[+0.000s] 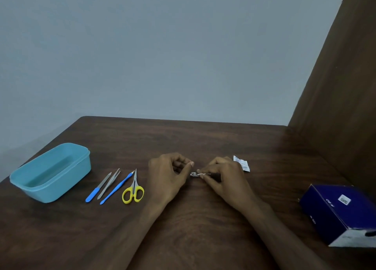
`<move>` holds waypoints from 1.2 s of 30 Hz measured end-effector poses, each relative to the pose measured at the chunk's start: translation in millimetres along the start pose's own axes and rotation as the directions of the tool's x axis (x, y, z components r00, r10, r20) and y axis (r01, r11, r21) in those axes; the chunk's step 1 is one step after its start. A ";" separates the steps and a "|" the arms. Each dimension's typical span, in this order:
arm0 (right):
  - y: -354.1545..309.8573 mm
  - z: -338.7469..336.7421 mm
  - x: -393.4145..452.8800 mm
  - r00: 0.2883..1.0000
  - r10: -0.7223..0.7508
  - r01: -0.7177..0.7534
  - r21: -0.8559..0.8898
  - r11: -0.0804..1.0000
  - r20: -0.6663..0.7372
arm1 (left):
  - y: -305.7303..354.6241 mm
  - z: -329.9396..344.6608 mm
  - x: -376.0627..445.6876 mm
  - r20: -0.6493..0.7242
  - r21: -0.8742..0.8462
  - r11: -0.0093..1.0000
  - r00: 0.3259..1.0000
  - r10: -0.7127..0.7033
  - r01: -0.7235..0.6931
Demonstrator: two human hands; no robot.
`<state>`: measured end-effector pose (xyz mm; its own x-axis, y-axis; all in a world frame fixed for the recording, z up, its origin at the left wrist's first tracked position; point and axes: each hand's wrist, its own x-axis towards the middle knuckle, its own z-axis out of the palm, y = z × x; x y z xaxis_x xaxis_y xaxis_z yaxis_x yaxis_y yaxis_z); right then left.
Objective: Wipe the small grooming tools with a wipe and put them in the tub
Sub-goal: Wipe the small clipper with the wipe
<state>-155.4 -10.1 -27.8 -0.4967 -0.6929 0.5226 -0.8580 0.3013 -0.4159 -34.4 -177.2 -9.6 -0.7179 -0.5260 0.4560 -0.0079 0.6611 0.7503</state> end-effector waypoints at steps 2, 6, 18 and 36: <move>0.7 0.2 0.0 1.000 0.002 -0.002 -0.003 1.000 -0.001 | -0.8 1.4 0.7 0.010 0.009 1.000 1.000 -0.008 0.008; 1.6 3.4 -0.2 1.000 0.002 -0.003 -0.016 1.000 -0.019 | -1.9 2.3 2.2 0.039 0.008 0.999 0.998 -0.041 0.040; -7.4 -1.9 2.5 0.979 -0.058 0.043 -0.078 0.996 -0.195 | 6.1 0.9 -0.1 -0.012 -0.173 0.978 0.993 -0.120 0.116; -15.1 4.7 0.7 0.970 -0.105 0.081 -0.116 0.990 -0.219 | 9.4 1.5 -0.1 -0.007 -0.239 0.967 0.996 -0.093 0.089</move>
<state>-142.2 -18.2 -24.7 -0.4202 -0.5605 0.7136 -0.9049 0.3176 -0.2833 -35.4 -170.1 -3.3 -0.7093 -0.5887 0.3876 0.0951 0.4649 0.8802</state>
